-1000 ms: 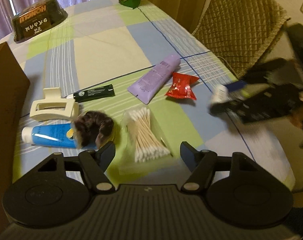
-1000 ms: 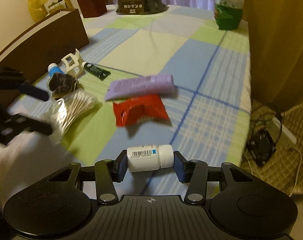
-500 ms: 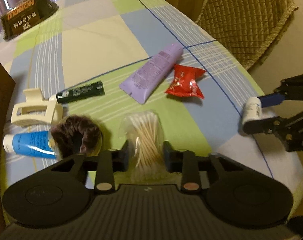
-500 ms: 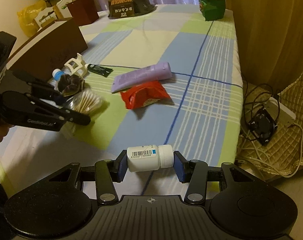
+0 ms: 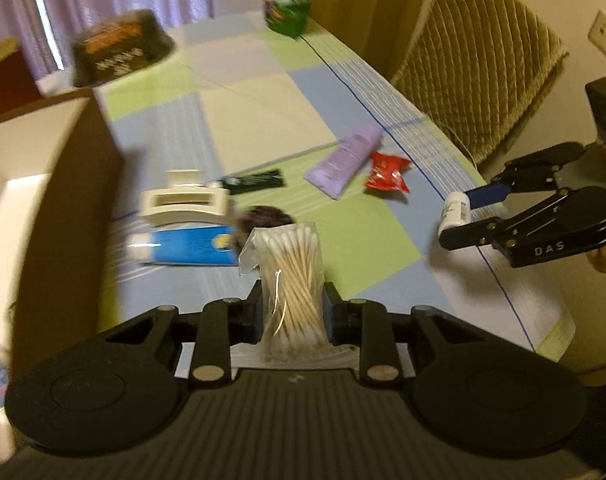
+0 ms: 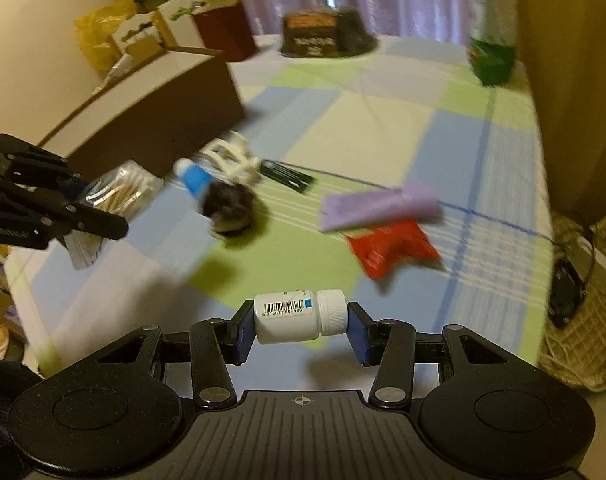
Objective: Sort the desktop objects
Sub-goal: 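Carry swab bag in left gripper while right gripper carries pill bottle into box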
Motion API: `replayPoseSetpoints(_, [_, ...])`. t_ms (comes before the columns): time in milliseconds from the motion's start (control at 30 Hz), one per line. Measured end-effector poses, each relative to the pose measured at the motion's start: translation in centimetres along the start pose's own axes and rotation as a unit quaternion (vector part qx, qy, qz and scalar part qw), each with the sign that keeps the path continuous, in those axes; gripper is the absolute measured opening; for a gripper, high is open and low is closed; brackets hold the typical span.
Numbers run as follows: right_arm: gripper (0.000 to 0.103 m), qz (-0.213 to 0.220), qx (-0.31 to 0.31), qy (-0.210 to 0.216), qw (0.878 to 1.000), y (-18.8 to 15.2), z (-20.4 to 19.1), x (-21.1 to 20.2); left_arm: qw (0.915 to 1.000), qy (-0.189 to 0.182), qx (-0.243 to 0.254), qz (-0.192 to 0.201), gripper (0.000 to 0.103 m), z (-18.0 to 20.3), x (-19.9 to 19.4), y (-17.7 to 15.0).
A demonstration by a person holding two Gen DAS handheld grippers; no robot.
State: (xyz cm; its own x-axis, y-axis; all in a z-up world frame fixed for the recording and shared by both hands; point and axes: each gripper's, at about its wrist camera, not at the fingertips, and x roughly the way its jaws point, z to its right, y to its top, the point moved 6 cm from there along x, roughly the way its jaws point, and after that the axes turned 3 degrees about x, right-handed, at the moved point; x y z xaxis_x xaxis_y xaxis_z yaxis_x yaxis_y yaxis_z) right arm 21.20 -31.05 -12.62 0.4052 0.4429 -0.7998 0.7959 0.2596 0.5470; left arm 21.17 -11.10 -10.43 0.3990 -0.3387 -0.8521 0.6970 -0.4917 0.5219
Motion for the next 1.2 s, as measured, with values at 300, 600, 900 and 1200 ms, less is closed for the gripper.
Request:
replayPoseSetpoints(300, [0.047, 0.015, -0.051, 0.044, 0.998, 4.0, -8.3, 1.6, 0.9976, 0.050, -0.027, 0.038, 0.024, -8.0, -8.1, -2.3])
replayPoseSetpoints(600, [0.047, 0.042, -0.091, 0.086, 0.991, 9.8, -16.2, 3.9, 0.9932, 0.104, -0.038, 0.038, 0.024, -17.4, -11.9, -4.6])
replayPoseSetpoints(900, [0.047, 0.052, -0.147, 0.084, 0.984, 16.5, -22.1, 7.3, 0.9955, 0.093, 0.008, 0.014, 0.024, -24.3, -10.5, -3.9])
replayPoseSetpoints(1200, [0.047, -0.002, -0.220, 0.055, 0.974, 20.3, -24.5, 15.0, 0.9974, 0.056, 0.043, -0.013, 0.024, -28.8, -6.3, -2.2])
